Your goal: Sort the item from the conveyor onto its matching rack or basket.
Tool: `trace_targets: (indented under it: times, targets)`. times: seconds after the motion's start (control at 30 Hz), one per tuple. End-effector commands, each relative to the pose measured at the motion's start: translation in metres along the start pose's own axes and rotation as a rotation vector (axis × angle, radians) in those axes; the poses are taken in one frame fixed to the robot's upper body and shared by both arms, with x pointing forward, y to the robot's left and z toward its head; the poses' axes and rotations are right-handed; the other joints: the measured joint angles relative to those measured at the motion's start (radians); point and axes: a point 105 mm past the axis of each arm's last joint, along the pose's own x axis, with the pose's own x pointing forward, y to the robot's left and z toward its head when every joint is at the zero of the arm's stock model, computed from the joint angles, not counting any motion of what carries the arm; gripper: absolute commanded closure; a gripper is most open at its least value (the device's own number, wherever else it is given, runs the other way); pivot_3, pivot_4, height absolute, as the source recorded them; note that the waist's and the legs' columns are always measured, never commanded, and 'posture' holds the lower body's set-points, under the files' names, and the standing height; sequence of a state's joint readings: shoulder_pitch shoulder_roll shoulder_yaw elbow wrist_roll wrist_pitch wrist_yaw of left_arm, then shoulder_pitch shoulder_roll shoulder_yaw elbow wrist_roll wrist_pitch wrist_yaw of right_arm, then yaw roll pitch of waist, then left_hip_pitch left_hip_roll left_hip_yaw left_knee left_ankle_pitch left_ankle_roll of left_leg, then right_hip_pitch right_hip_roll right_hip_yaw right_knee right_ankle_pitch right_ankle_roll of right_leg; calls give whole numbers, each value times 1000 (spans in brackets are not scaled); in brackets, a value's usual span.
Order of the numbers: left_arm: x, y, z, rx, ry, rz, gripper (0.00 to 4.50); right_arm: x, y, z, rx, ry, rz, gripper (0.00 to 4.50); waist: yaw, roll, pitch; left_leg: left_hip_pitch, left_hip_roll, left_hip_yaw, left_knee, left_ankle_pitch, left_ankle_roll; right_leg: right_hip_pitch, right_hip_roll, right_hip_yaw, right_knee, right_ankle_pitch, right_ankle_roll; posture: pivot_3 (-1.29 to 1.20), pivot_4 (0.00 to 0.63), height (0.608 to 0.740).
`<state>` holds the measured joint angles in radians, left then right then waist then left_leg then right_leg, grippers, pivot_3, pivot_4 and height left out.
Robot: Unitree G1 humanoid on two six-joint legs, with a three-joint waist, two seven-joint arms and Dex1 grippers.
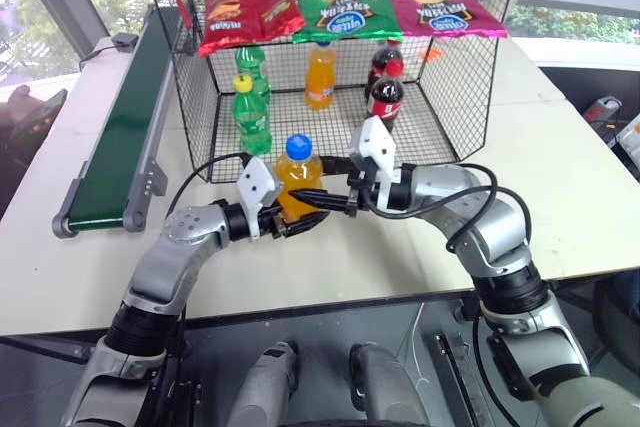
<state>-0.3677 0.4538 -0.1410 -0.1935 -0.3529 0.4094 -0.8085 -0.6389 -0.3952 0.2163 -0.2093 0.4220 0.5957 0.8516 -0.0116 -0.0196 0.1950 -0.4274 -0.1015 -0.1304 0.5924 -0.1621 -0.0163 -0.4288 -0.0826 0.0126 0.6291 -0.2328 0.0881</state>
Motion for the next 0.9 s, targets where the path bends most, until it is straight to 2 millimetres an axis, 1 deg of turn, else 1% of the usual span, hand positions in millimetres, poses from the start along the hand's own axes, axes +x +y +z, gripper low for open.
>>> trace_targets:
  times: [0.03,0.1,0.17,0.2,0.27,0.47,0.6,0.67,0.73,0.8,0.9]
  targets:
    - [5,-5,16,45,-39,-29,1517,-4,-8,17,-56,-30,-41,2364,0,0,0,0,0,0,0,0,0,0,0,0,0,0,0,0,150,739]
    - [4,-3,17,52,-43,-20,1517,-5,-6,16,-58,-22,-36,2364,0,0,0,0,0,0,0,0,0,0,0,0,0,0,1,0,150,739]
    - [4,-1,17,58,-49,-7,502,-5,-8,15,-65,-10,-46,2364,0,0,0,0,0,0,0,0,0,0,0,0,0,0,1,0,150,739]
    - [4,-2,17,54,-51,-23,80,-5,-8,14,-64,-8,-47,2364,0,0,0,0,0,0,0,0,0,0,0,0,0,0,1,0,150,739]
    - [4,-3,16,52,-44,-28,33,-5,-7,13,-65,-5,-45,2364,0,0,0,0,0,0,0,0,0,0,0,0,0,0,1,0,150,739]
    - [-3,6,13,67,-22,45,33,-6,-7,12,-68,-1,-50,2364,-2,0,0,0,0,0,0,0,0,0,0,0,0,1,1,0,150,739]
    - [-20,18,10,83,5,132,33,-7,-11,11,-73,-1,-79,2364,-2,0,0,0,0,0,0,0,0,0,0,0,0,1,1,0,150,739]
    - [-26,21,9,86,14,151,33,-7,-13,11,-73,-3,-91,2364,-1,0,0,0,0,0,0,0,0,0,0,0,1,1,1,0,150,739]
    - [-39,26,4,79,39,178,33,-8,-23,12,-59,-1,-147,2364,-1,0,0,0,0,0,0,0,0,0,0,0,0,0,1,0,150,739]
    - [-53,31,-2,72,66,231,33,-8,-38,13,-51,-2,-226,2364,-6,0,0,0,0,0,0,0,0,0,0,0,1,0,0,0,150,739]
    - [-68,37,-6,64,67,317,33,-8,-57,14,-48,-6,-335,2364,-2,1,0,1,0,0,0,0,0,-1,0,0,1,-1,-2,0,150,739]
